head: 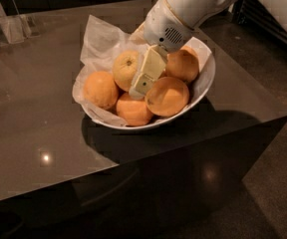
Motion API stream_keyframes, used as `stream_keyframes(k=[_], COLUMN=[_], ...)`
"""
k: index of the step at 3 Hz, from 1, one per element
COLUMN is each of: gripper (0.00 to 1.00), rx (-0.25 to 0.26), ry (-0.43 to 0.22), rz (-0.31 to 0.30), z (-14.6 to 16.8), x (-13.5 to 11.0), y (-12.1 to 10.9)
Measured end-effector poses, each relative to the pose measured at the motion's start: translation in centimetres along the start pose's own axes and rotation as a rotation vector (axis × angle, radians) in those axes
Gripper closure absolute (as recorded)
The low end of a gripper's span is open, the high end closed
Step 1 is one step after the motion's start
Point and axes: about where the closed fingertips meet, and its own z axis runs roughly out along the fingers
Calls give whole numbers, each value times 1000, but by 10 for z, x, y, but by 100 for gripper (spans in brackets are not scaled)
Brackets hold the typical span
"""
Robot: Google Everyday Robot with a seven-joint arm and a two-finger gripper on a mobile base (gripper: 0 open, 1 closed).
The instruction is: Pick orange from white bowl
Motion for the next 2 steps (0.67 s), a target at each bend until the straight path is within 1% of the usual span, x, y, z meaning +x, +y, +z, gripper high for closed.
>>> stream_keyframes(k=[2], gripper=[0], rx=[-58], ry=[18], rz=[31], z=[19], x=[9], y=[-1])
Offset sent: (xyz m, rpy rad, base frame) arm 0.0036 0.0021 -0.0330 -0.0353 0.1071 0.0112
